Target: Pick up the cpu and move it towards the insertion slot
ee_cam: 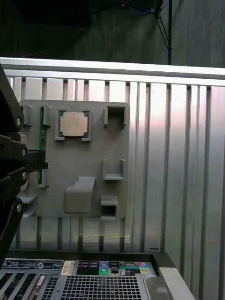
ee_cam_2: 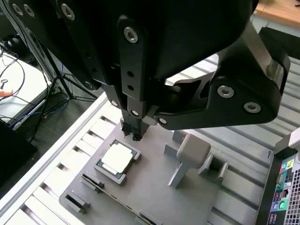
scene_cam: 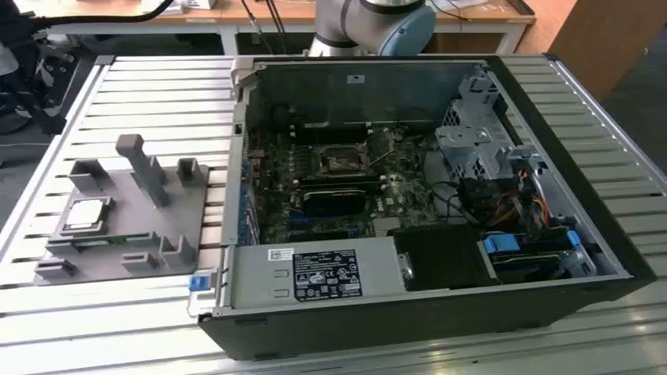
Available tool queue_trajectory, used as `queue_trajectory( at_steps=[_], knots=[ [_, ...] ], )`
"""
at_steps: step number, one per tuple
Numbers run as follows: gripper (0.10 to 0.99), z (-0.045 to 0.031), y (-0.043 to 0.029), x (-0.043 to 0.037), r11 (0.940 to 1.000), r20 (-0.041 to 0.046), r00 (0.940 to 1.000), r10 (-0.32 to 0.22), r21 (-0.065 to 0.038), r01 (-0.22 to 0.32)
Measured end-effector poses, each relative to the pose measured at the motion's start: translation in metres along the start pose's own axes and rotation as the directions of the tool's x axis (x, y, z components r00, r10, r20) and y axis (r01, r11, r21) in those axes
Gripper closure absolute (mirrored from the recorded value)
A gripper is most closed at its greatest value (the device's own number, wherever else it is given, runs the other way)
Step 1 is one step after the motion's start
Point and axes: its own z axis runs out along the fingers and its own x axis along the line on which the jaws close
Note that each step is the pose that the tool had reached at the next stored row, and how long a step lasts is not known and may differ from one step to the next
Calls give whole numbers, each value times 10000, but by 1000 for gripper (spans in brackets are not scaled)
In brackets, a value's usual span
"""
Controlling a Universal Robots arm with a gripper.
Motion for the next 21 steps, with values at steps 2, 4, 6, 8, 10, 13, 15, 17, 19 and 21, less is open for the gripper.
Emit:
queue_trajectory(
  at_steps=[2,4,6,8,10,13,15,17,19,21],
  knots=[
    [980,0,0,0,10000,0,10000,0,0,0],
    [980,0,0,0,10000,0,10000,0,0,0],
    [980,0,0,0,10000,-1,10000,0,0,0],
    [980,-1,0,5,10000,-3,10000,0,2,0],
    [980,0,1,20,10000,0,10000,2,1,-2],
    [980,1,1,49,10000,-1,10000,0,1,0],
    [980,4,2,71,10000,0,10000,0,0,0],
    [980,7,2,101,10000,0,10000,0,0,0],
    [980,11,2,120,10000,1,10000,0,0,0],
    [980,15,2,139,10000,-1,10000,0,0,0]
  ],
)
